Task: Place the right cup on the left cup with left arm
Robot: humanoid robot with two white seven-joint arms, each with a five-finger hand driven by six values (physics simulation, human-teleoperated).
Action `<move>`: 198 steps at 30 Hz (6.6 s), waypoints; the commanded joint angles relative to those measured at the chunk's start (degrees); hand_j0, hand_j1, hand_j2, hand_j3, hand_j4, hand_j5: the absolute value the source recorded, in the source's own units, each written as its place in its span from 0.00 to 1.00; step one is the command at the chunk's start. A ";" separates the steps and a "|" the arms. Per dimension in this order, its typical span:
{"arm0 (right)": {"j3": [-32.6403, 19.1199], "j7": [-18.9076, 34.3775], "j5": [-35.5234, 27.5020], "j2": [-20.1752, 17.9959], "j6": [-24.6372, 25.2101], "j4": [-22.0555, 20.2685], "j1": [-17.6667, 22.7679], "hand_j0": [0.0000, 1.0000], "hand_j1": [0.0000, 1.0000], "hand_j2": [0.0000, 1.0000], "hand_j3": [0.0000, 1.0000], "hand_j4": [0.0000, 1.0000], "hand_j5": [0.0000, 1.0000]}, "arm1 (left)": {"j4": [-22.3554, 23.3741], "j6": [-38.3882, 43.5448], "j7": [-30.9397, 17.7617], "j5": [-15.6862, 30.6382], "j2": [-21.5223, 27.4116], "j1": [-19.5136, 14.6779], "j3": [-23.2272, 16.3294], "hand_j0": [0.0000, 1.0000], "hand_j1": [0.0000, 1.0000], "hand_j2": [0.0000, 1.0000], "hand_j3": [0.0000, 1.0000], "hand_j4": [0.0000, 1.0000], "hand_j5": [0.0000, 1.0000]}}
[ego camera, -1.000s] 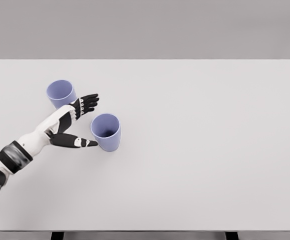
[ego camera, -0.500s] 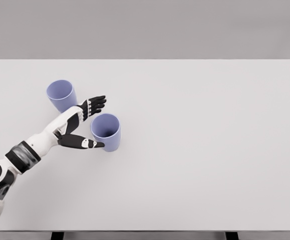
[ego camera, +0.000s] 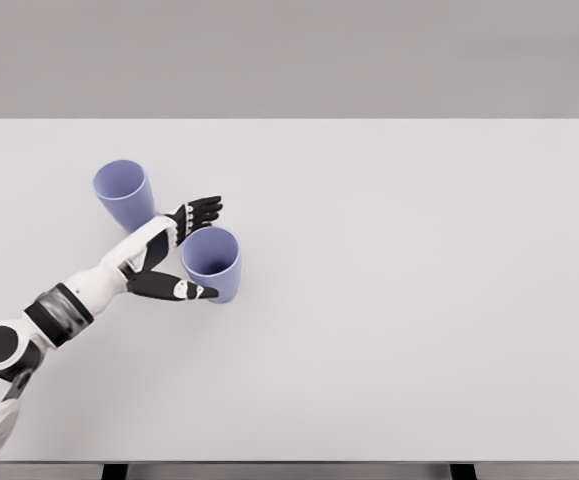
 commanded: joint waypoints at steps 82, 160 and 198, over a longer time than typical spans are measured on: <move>0.00 0.00 0.00 -0.01 0.00 0.01 0.00 1.00 1.00 1.00 1.00 1.00 1.00 | -1.36 6.24 -0.09 -1.29 -1.81 -8.70 3.19 0.65 0.65 0.65 0.65 0.65 0.65; 0.00 0.00 0.00 -0.01 0.00 0.01 0.00 1.00 1.00 1.00 1.00 1.00 1.00 | 5.58 8.34 -0.17 -0.94 3.11 -11.95 13.65 0.65 0.65 0.65 0.65 0.65 0.65; 0.00 0.00 -0.08 -0.01 0.00 0.01 0.00 1.00 1.00 1.00 1.00 1.00 1.00 | 8.57 7.55 -0.26 -1.65 2.32 -11.51 12.86 0.87 0.87 0.87 0.87 0.87 0.87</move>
